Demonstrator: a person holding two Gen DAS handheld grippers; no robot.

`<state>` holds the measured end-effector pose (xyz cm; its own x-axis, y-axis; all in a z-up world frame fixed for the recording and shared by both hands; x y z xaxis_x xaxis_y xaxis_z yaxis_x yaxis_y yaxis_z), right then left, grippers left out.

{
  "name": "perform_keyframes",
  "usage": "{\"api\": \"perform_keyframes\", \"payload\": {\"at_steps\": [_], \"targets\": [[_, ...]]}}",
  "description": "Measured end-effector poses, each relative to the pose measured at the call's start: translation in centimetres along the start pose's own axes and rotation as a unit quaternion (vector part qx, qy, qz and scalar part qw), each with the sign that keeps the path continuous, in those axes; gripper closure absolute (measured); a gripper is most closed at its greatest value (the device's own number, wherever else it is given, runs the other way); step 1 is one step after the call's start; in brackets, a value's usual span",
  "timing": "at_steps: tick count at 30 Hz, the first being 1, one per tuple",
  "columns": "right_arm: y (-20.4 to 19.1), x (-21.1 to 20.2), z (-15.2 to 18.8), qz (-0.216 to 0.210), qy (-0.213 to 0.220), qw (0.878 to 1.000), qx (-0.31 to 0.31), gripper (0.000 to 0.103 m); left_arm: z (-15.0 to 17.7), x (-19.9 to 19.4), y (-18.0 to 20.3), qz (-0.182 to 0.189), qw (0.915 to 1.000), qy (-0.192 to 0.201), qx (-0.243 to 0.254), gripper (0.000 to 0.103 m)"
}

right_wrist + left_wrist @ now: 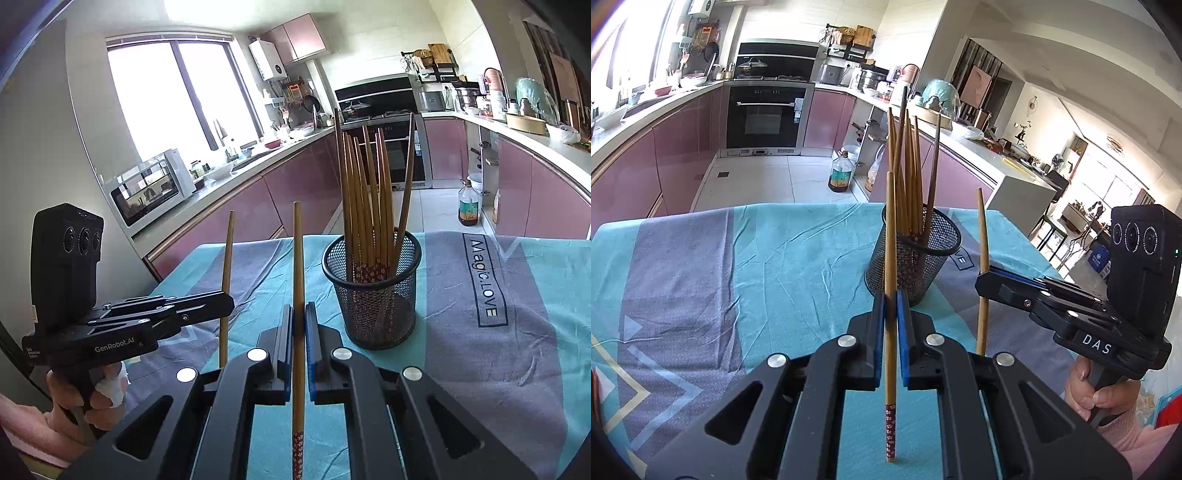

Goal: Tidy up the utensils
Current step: 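Lift the left tool's chopstick upright toward the cup while the right tool lifts its own, then lower the left tool's chopstick into the mesh cup while the right tool lowers its own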

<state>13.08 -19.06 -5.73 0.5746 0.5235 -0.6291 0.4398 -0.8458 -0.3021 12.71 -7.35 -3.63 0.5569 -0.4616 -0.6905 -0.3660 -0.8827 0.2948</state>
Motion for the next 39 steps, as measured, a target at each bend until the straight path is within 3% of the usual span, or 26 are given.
{"api": "perform_keyframes", "payload": {"at_steps": [39], "targets": [[0.6,-2.7,-2.7,0.008,0.047,0.999,-0.005,0.098,-2.1,-2.0,2.4,0.013,0.9991,0.030,0.027,0.096]]}}
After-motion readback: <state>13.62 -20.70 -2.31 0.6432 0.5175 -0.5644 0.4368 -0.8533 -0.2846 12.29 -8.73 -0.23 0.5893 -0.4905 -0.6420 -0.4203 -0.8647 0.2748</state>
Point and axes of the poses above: each gripper's, at about its wrist camera, not at the fingertips, and x roughly the way its jaws point, y to its right, z to its underside, the point moved 6 cm from there along x, roughly the way its jaws point, and after that the axes turned 8 degrees about -y, right-handed, at the moved point
